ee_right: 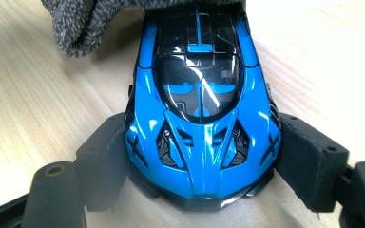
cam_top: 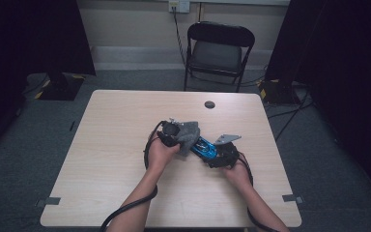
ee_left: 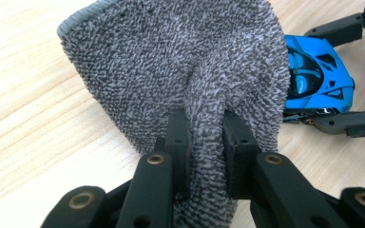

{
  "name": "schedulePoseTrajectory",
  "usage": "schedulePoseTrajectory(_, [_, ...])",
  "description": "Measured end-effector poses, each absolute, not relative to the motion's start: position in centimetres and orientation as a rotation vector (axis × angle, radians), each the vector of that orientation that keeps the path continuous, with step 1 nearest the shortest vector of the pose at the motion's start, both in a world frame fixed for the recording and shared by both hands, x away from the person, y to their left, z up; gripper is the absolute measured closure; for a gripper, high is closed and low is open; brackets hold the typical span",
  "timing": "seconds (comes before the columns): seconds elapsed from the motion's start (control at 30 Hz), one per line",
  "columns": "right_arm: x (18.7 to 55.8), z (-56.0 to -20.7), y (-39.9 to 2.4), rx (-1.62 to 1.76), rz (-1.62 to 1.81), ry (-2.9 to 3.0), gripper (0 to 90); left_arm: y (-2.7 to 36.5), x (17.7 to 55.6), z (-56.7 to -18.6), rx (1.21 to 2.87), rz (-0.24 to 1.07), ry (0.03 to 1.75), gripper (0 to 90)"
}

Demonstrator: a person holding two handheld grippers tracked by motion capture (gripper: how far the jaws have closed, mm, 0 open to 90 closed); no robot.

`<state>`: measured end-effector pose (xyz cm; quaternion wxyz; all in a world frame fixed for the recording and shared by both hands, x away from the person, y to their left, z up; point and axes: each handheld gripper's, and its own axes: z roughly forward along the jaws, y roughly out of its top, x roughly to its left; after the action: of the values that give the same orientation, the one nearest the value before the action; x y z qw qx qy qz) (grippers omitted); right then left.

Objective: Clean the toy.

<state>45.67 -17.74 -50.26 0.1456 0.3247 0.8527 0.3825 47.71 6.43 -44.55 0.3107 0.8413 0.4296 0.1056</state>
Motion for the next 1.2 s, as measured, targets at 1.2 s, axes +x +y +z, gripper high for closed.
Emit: schedulePoseTrajectory(1.2, [45.7,-50.3,-17.7,0.936,1.101,2.455,24.6,9.9,48.2,-45.3,2.141,0.273,1.265,75.6])
